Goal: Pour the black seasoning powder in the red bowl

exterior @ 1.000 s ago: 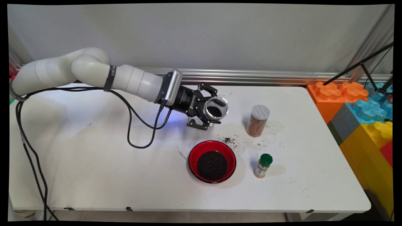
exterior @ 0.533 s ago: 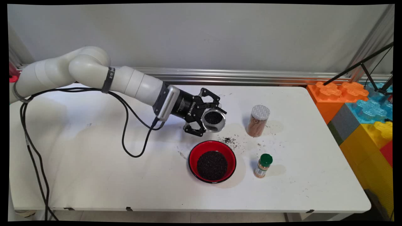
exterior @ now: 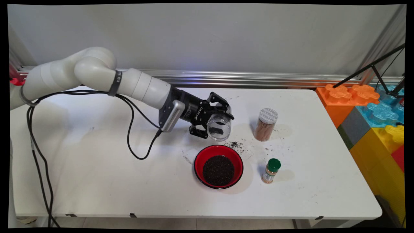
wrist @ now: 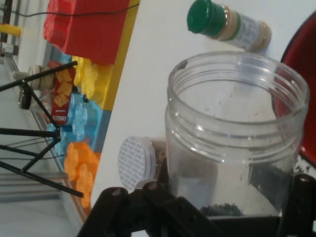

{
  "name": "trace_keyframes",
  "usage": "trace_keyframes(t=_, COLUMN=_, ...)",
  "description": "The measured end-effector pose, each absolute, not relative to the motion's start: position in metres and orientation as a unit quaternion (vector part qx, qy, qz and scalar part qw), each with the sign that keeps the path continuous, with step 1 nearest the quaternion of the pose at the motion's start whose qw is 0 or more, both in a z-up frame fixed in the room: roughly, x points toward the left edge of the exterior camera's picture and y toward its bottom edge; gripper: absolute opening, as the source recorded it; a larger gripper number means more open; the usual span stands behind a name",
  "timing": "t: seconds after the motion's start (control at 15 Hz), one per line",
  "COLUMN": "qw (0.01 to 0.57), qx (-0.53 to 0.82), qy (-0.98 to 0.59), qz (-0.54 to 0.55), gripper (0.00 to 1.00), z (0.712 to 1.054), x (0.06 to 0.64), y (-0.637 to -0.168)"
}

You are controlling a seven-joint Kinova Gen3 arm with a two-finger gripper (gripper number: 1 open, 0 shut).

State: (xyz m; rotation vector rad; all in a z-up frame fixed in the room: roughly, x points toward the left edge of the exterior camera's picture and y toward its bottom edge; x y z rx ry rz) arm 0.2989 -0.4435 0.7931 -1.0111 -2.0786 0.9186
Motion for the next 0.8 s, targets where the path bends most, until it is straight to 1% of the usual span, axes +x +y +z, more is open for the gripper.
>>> trace_keyframes(t=0.8, qw=0.228, qx=-0.507, qy=-0.726, qz=0.405, gripper=0.0, z=0.791, x=0.285, y=-0.455)
